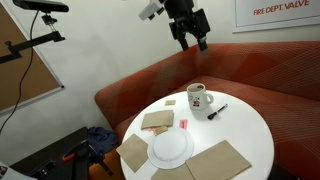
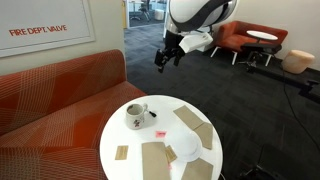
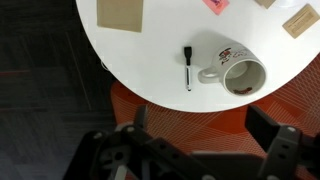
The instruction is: Pick up the small brush from the cup and put it on the table.
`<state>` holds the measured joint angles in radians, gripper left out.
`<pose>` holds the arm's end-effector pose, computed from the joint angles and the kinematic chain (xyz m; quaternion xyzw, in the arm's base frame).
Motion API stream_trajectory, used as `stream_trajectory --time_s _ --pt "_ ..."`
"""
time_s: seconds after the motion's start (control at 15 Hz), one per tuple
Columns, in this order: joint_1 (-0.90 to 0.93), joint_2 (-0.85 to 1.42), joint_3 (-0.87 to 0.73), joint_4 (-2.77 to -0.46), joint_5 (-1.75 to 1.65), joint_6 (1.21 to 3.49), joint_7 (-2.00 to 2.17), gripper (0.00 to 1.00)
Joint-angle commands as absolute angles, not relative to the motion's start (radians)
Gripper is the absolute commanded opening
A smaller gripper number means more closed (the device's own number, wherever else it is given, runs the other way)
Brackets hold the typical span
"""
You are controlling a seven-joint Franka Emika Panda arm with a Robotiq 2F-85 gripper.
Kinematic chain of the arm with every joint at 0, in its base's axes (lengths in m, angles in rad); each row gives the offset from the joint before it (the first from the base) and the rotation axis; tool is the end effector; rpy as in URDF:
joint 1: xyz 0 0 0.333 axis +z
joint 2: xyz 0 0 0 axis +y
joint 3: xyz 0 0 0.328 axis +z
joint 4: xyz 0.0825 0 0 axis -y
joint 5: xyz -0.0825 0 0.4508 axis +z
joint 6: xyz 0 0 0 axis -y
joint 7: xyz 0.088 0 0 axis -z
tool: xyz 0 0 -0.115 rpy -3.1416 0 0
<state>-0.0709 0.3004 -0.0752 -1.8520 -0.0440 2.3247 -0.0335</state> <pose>0.6970 -0.1009 0.3456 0.9951 -0.0398 0.0834 0.0358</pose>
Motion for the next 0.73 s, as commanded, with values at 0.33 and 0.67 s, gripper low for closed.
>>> stream_trajectory --time_s 0.33,0.67 --pt "-0.07 0.138 -0.073 -1.966 -0.063 2.322 -0.036 1.0" --pt "-0.07 0.124 -0.073 -1.984 -0.063 2.322 -0.036 1.0"
